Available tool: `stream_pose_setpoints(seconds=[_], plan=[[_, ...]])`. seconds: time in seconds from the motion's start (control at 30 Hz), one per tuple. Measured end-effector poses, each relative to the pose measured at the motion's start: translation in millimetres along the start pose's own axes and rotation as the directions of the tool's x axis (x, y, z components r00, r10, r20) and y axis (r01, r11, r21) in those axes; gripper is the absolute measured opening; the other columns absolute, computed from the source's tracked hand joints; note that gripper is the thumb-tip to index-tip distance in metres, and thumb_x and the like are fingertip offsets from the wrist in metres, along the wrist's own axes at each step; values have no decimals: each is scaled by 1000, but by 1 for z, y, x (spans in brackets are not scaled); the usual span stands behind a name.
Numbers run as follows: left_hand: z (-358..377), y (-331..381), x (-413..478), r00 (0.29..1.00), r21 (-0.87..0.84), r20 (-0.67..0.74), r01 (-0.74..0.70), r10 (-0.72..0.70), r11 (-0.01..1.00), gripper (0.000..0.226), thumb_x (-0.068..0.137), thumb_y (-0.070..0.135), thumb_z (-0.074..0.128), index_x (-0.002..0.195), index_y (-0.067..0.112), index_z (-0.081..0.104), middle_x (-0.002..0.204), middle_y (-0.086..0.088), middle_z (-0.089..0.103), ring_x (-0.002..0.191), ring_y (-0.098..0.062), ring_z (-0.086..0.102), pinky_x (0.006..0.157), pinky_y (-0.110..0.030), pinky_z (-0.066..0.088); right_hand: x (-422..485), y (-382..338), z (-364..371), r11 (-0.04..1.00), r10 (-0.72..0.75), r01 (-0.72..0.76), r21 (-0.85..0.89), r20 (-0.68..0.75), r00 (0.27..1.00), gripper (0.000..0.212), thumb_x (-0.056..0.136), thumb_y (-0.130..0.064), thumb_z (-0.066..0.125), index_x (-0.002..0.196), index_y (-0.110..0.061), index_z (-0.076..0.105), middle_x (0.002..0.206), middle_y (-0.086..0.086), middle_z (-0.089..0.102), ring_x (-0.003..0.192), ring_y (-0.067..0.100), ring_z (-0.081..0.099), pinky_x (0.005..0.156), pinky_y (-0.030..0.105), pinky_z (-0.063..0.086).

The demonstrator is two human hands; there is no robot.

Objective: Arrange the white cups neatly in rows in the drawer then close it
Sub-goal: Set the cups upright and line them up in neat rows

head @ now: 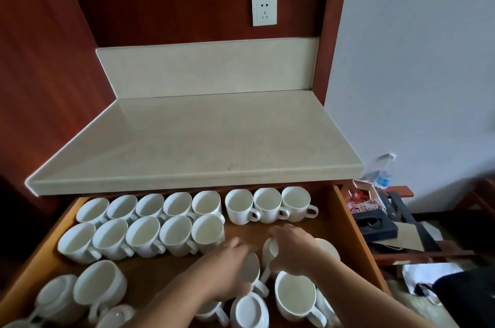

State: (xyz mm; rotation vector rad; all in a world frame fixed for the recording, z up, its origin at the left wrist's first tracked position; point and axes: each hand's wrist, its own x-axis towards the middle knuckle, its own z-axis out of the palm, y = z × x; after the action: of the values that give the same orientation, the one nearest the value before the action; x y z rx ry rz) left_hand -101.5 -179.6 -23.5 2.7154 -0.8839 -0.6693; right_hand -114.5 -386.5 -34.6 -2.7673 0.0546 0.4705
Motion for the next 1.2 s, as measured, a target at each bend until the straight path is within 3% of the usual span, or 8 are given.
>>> stream_pose_setpoints(seconds=[0.17, 0.3, 0.47, 0.67, 0.83, 0.93, 1.03, 1.2], plan=[[-20, -9, 16, 995, -259, -99, 4, -31, 966, 91, 77, 56, 76, 155, 37, 33, 159, 12, 34, 143, -8, 39, 115, -29, 36, -8, 0, -45, 988, 46, -34, 153, -80, 996, 74, 69, -43, 81, 138, -29, 55, 124, -2, 64, 106, 19, 63, 77, 26, 50], [-41, 0, 25, 988, -621, -148, -51, -53, 782, 85, 69, 41, 92, 143, 38, 50, 130, 11, 65, 107, 5, 65, 86, -11, 49, -18, -2, -84, 892, 126, -45, 450, -151, 980, 66, 65, -49, 84, 124, -27, 65, 107, -2, 69, 87, 16, 68, 64, 26, 55], [-58, 9, 32, 982, -941, -188, -171, -31, 293, 72, 65, 32, 96, 126, 47, 61, 131, -4, 66, 115, -23, 70, 100, -48, 57, -29, -16, -95, 302, 152, -2, 953, -47, 987, 46, 78, -30, 80, 111, -2, 66, 101, 18, 70, 88, 31, 72, 78, 46, 61], [-67, -1, 35, 971, -953, -227, -206, -74, 221, 70, 62, 21, 93, 122, 45, 65, 112, 1, 73, 104, -29, 72, 83, -39, 57, -30, -33, -81, 28, 142, 5, 1000, -8, 990, 26, 92, -12, 67, 114, 1, 67, 116, 23, 63, 105, 46, 66, 86, 53, 60], [-71, -22, 23, 961, -934, -237, -184, -145, 306, 73, 58, 17, 96, 121, 36, 66, 119, -8, 73, 107, -27, 72, 97, -48, 57, -21, -43, -60, 99, 89, -30, 995, 21, 996, 21, 94, -21, 69, 111, -9, 69, 107, 14, 69, 93, 31, 67, 93, 51, 55], [-79, -39, 15, 923, -810, -334, -176, -192, 560, 74, 55, 40, 98, 119, 53, 62, 118, 9, 70, 105, -18, 70, 96, -43, 57, -16, -43, -43, 411, 17, -40, 911, 36, 999, 22, 89, -36, 73, 105, -21, 71, 95, 3, 72, 83, 16, 64, 84, 42, 56], [-82, -55, 9, 908, -676, -378, -138, -179, 724, 78, 55, 49, 94, 122, 58, 57, 125, 10, 61, 111, -14, 61, 99, -41, 53, -9, -48, -21, 873, -13, -44, 485, 113, 994, 52, 75, -54, 74, 119, -28, 65, 111, -8, 69, 94, 9, 62, 86, 30, 51], [-79, -64, -3, 901, -465, -408, -65, -148, 883, 82, 68, 44, 91, 137, 55, 49, 130, 13, 43, 121, -8, 47, 93, -24, 37, -5, -72, 12, 993, -6, -16, 117, 181, 984, 86, 72, -68, 72, 140, -20, 49, 135, 3, 58, 121, 23, 56, 96, 35, 47]])
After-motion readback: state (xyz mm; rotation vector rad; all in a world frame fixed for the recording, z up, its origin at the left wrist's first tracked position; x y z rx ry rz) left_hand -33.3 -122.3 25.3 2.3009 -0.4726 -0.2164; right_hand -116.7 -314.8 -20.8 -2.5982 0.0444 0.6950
